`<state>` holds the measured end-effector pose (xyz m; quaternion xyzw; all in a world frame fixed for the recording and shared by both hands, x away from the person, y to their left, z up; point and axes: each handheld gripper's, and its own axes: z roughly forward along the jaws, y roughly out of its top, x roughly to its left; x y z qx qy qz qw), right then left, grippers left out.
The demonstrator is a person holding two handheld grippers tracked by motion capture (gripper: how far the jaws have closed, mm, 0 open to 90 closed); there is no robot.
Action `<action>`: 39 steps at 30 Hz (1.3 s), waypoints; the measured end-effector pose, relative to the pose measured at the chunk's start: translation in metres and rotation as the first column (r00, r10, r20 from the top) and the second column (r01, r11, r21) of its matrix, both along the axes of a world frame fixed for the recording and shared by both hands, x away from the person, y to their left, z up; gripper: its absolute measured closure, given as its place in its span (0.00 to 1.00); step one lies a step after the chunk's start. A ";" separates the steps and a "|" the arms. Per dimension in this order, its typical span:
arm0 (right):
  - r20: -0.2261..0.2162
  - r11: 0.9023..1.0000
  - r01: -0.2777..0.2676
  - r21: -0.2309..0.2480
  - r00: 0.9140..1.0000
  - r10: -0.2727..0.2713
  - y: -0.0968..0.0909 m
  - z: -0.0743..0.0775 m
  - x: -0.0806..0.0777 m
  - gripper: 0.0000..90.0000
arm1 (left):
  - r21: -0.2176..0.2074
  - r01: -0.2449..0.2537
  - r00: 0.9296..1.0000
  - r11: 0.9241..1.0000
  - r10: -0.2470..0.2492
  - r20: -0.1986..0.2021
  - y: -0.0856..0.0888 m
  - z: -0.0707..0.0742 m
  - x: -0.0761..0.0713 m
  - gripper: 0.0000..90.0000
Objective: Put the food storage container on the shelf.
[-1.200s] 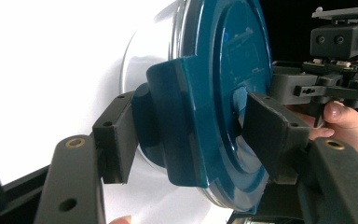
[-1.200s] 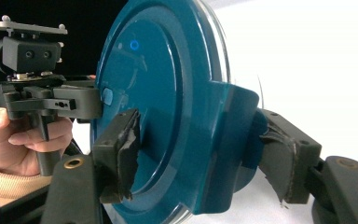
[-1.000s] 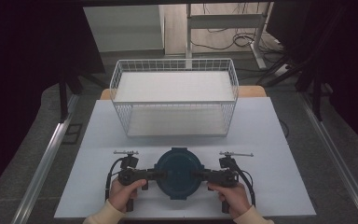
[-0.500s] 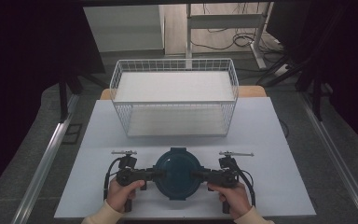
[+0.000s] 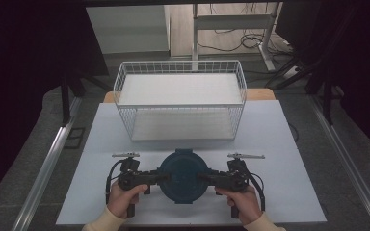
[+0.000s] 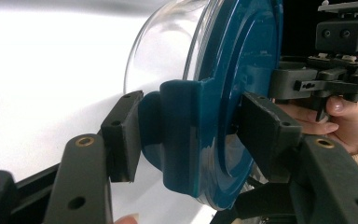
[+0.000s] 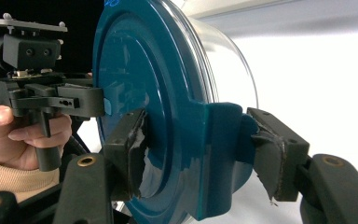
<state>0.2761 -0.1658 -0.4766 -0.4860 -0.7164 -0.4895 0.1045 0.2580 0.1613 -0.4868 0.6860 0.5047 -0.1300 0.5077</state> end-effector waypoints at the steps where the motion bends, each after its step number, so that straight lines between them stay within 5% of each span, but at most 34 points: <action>1: 0.003 1.000 -0.002 0.001 1.000 0.002 0.000 0.002 0.000 0.44 | 0.000 -0.001 1.000 1.000 0.001 0.004 0.000 0.002 0.000 0.47; 14: 0.090 1.000 -0.018 0.006 0.996 0.018 0.001 0.030 0.004 0.44 | 0.013 -0.011 0.997 1.000 0.010 0.082 0.001 0.032 0.001 0.47; 22: 0.110 1.000 -0.011 0.024 0.994 0.008 0.001 0.048 0.019 0.44 | 0.032 -0.009 0.992 0.999 0.005 0.125 0.001 0.057 0.019 0.47; 39: 0.219 1.000 -0.029 -0.005 0.975 0.029 0.010 0.106 0.037 0.44 | 0.001 -0.020 0.982 1.000 0.020 0.188 0.010 0.106 0.035 0.47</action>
